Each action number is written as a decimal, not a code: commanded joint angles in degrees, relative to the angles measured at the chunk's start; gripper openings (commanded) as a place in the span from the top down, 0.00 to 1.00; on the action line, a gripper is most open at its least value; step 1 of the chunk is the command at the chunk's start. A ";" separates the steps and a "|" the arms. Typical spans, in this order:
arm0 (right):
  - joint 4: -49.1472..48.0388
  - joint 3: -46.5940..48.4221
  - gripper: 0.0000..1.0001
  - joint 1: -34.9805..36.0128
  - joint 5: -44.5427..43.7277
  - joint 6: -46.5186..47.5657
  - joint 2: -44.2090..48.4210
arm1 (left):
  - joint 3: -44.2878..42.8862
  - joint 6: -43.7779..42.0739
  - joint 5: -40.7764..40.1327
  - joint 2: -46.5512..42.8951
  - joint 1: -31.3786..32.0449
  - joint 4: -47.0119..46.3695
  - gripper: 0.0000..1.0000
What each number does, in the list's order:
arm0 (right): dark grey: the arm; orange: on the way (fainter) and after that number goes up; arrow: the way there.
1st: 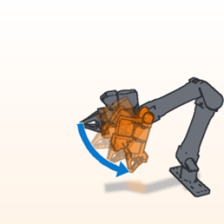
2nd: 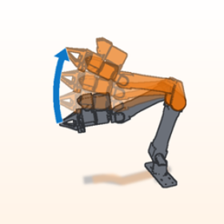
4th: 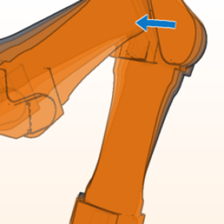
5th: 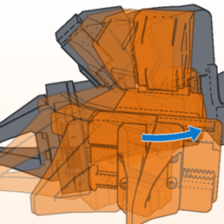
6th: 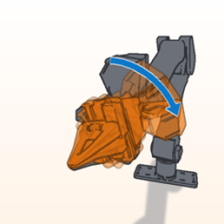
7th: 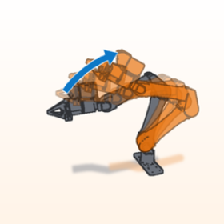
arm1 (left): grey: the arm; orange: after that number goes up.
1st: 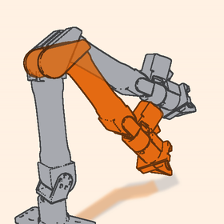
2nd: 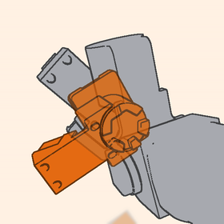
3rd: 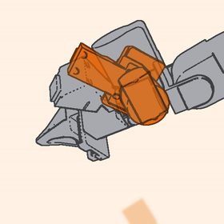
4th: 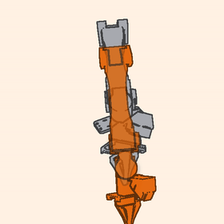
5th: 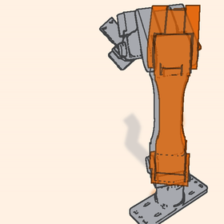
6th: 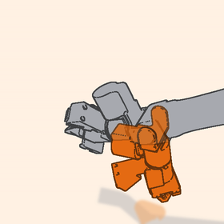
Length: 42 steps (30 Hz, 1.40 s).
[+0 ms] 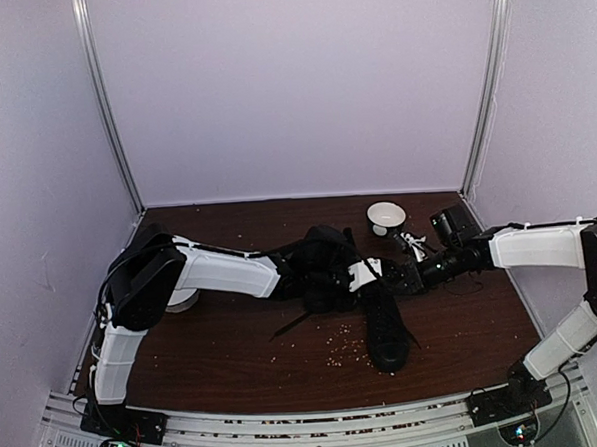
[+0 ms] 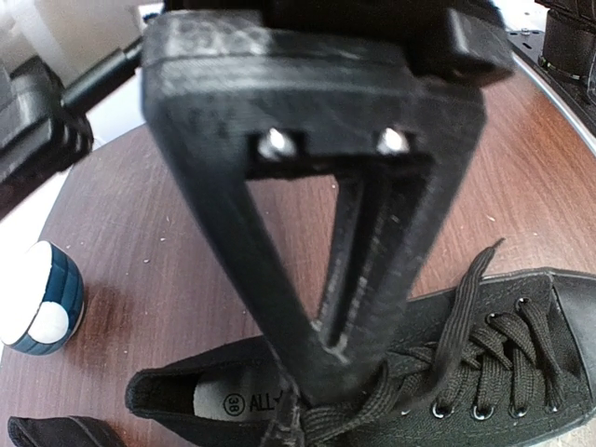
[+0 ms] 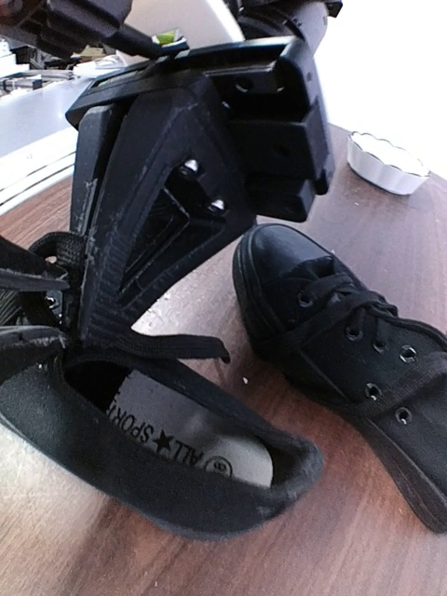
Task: Tie the shoes
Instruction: Adjust the loop with the shoelace on the shoe.
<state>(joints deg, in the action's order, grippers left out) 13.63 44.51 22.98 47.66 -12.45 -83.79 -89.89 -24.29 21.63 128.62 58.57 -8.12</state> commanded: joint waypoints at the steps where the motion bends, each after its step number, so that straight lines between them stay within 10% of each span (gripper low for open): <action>1: -0.80 0.80 0.86 1.41 1.48 1.17 -1.29 | -0.01 0.80 -0.38 0.49 -0.47 -4.56 1.00; 30: -10.88 -1.62 0.80 3.45 -0.03 -6.92 -2.07 | 0.99 3.26 -0.21 0.32 0.84 -9.18 1.00; 42: -5.15 -1.57 1.00 2.16 -2.22 -2.34 0.92 | 5.22 3.51 -3.25 -2.31 0.80 -12.88 1.00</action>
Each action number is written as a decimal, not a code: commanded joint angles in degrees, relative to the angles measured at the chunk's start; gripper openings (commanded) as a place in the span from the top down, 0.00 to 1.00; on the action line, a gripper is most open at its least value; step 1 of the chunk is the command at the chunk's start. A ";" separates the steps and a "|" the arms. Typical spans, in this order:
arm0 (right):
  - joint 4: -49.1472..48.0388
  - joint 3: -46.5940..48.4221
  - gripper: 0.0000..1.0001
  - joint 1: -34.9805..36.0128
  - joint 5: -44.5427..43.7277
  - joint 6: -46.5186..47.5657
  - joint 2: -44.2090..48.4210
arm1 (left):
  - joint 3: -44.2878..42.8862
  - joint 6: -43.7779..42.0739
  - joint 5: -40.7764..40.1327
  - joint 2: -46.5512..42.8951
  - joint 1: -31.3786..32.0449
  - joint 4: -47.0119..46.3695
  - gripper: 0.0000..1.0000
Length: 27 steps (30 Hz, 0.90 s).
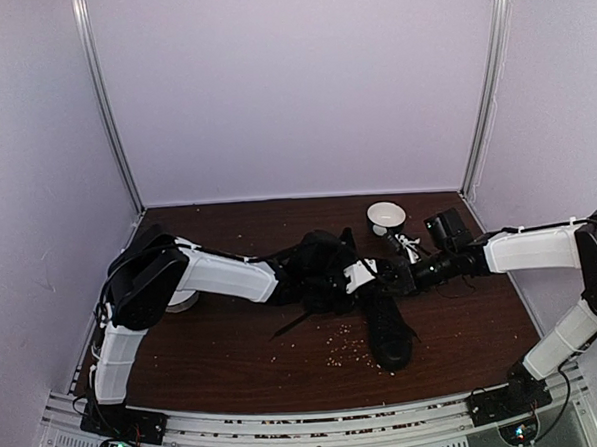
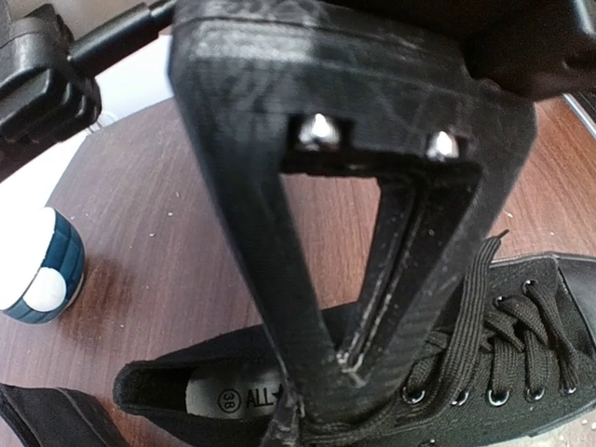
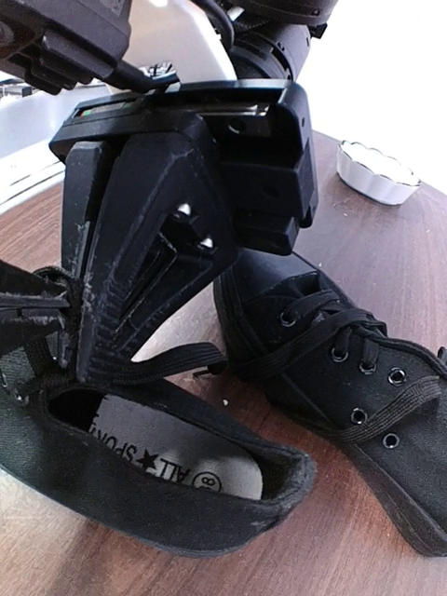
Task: Tie the shoes
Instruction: Adjust the loop with the shoelace on the shoe.
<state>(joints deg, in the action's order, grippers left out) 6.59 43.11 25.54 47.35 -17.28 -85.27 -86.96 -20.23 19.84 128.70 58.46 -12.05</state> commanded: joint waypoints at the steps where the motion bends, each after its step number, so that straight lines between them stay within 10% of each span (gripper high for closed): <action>1: 2.27 -0.42 1.00 -1.02 -2.30 2.65 2.92 | 2.95 -1.24 -2.32 -2.81 0.88 -8.80 1.00; 27: -2.24 -0.84 0.90 -0.56 2.18 2.02 -0.06 | 0.02 0.04 -1.76 -0.16 0.87 -9.70 1.00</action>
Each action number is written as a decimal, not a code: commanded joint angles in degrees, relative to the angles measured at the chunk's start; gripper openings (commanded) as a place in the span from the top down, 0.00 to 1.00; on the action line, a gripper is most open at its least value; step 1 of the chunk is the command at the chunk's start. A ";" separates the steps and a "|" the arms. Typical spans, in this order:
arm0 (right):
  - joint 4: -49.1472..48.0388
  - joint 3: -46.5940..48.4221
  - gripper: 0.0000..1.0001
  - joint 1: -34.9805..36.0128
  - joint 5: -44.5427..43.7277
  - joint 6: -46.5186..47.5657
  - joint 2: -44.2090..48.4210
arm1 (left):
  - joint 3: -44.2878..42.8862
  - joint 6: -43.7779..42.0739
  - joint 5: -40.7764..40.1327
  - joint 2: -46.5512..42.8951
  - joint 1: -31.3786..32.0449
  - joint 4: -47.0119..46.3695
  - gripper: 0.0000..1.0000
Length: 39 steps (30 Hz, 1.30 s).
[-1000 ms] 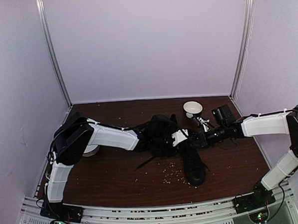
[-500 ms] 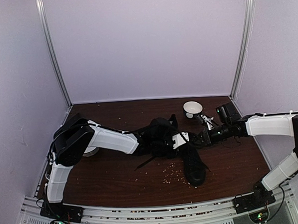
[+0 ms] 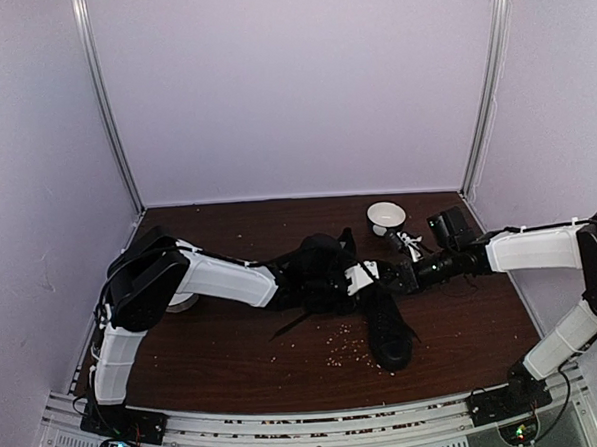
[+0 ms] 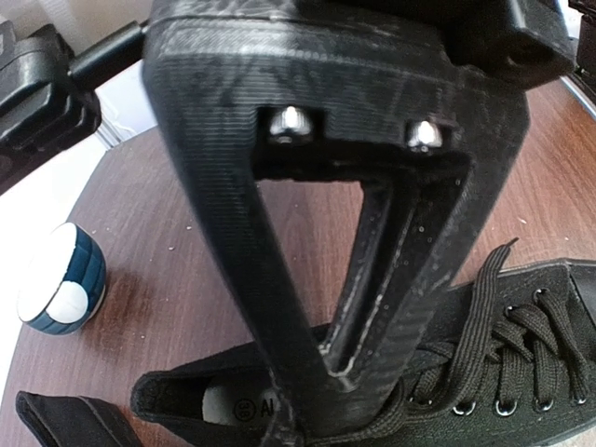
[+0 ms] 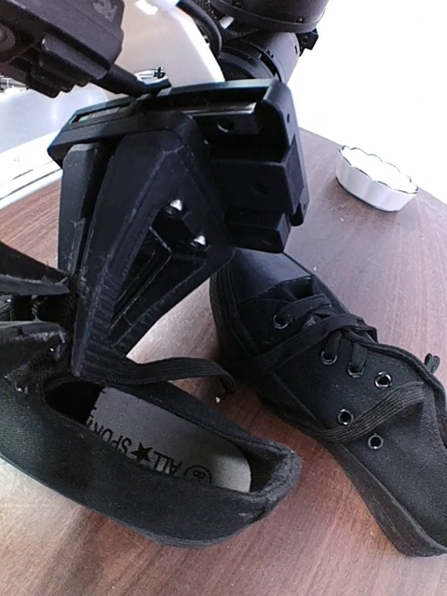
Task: Tie the shoes
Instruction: Adjust the loop with the shoelace on the shoe.
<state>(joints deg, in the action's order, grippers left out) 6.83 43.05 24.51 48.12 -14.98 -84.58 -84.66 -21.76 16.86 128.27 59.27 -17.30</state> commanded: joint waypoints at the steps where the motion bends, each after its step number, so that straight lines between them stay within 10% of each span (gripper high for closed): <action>1: -2.59 -0.78 0.90 0.65 1.57 -0.31 -0.81 | -2.41 1.81 1.29 0.43 0.06 -4.56 1.00; 19: -9.79 -2.74 0.78 1.63 4.55 -5.46 -3.32 | -2.75 6.63 -0.08 1.55 0.06 -10.77 0.98; 39: -1.07 -2.31 1.00 -1.46 -1.32 -3.68 2.72 | 2.92 4.62 -5.70 -1.51 0.06 -13.47 0.99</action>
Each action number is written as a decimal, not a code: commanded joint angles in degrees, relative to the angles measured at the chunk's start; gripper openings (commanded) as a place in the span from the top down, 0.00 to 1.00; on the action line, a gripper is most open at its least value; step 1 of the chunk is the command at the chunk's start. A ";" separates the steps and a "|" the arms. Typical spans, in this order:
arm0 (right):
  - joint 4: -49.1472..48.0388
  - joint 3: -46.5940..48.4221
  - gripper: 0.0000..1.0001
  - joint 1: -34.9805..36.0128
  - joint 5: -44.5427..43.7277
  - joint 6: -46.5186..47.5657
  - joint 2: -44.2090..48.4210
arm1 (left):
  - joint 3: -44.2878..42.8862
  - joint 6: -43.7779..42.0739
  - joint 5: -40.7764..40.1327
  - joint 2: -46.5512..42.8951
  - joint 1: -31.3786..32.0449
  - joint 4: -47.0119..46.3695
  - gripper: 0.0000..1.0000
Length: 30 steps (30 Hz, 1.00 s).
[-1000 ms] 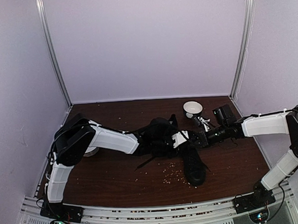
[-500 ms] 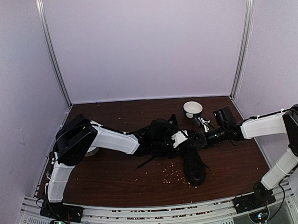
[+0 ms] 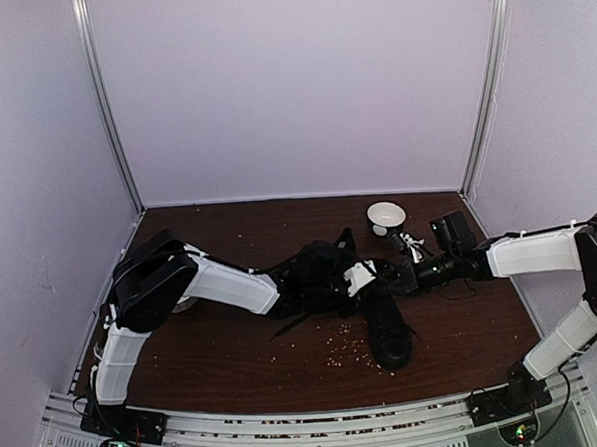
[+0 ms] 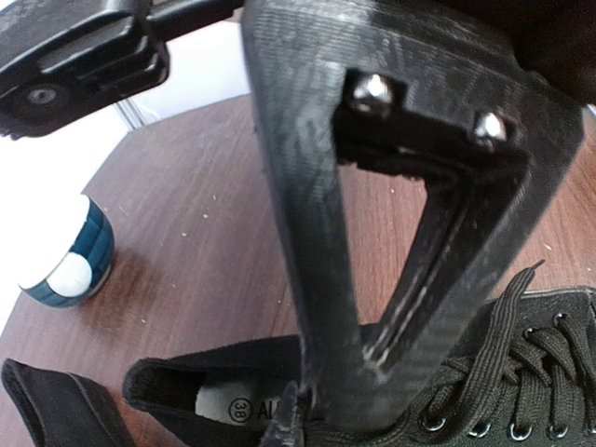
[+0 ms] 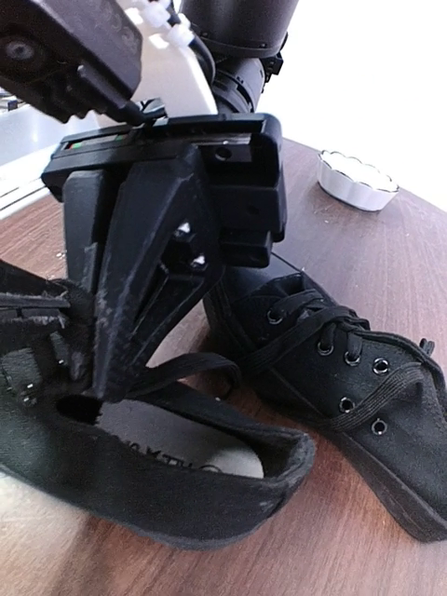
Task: Tie the shoes
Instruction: Adjust the loop with the shoelace on the shoe.
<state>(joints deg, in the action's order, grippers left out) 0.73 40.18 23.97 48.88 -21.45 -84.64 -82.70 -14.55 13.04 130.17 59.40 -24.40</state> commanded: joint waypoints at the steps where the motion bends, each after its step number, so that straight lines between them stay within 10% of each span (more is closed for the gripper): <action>1: 5.41 0.75 1.00 -0.94 -2.10 2.97 2.93 | 0.84 -3.14 -1.77 -3.43 -0.06 -5.77 0.99; 10: 7.07 1.51 1.00 -0.84 -1.31 5.43 4.43 | 0.18 -5.67 -2.52 -3.50 -0.07 -2.53 0.98; 14: 6.87 1.18 0.82 1.05 -3.75 7.54 6.02 | 0.19 -5.29 -2.18 -3.52 -0.05 -2.66 0.98; 30: -0.28 0.92 0.82 4.24 -5.38 5.52 0.60 | -1.12 -3.80 -0.85 -3.09 0.00 -2.24 0.97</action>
<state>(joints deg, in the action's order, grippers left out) 3.05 40.29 27.64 45.41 -15.75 -83.07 -82.17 -19.14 12.25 129.75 59.57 -25.04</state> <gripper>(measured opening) 0.202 0.030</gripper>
